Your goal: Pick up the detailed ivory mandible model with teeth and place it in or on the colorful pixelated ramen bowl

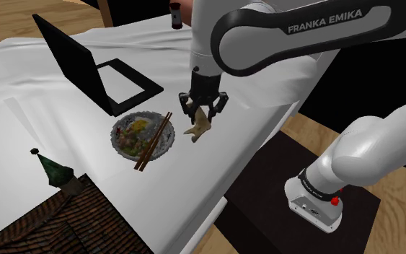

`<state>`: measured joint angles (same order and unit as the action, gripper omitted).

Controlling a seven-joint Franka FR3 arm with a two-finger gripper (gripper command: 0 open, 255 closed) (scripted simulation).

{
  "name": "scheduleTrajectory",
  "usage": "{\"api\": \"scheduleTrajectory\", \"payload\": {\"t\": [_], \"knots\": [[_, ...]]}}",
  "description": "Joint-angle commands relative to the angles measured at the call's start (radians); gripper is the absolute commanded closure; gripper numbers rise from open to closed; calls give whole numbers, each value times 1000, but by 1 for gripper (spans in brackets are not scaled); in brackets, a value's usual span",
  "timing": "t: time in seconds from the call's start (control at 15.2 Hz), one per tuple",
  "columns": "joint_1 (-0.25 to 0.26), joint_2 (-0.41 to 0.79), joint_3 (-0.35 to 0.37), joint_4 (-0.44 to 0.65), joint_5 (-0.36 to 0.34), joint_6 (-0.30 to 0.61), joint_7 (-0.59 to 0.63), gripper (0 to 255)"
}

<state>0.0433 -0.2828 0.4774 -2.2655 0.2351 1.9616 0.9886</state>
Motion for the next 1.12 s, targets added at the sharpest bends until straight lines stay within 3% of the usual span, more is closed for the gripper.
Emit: {"api": "scheduleTrajectory", "payload": {"t": [0.0, 0.46, 0.99, 1.06], "knots": [[0, -12, -4, 17, 1, -29, 0, 255], [-2, -30, -16, 84, -1, -113, 4, 255], [11, 345, 85, 433, -173, -107, 192, 255], [13, 347, 83, 421, -174, -94, 191, 255]]}}
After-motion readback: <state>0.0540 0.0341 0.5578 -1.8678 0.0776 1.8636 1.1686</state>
